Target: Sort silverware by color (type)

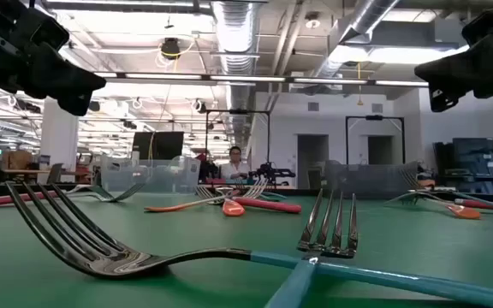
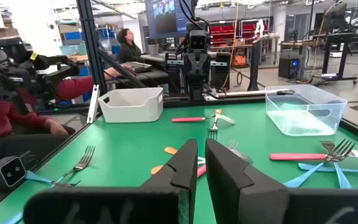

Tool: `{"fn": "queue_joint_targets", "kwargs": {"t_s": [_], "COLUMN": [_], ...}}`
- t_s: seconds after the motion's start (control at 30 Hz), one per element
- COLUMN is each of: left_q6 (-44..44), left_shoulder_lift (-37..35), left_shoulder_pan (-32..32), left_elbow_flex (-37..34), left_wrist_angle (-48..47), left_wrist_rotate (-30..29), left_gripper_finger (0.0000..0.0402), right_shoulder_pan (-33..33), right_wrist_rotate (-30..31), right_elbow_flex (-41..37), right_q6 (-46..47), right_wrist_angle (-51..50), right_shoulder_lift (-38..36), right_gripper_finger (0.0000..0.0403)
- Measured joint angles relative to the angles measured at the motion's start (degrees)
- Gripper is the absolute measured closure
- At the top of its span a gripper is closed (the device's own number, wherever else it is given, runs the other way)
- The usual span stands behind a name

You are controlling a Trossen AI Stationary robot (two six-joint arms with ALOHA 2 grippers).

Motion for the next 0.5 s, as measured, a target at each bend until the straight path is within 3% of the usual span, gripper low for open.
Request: {"fn": "queue_joint_targets", "kwargs": {"t_s": [0.5], "left_q6": [0.20], "left_shoulder_lift": [0.00], "left_shoulder_pan": [0.00], "left_elbow_flex": [0.00], "left_wrist_angle": [0.00], "left_wrist_rotate": [0.02], "left_gripper_finger": [0.0401], "right_shoulder_pan": [0.00], "right_wrist_rotate": [0.00], "right_elbow_flex": [-0.02], "right_q6": [-0.02], "right_wrist_angle": [0.02], "right_shoulder_lift": [0.02], "right_gripper_finger": [0.0344]}}
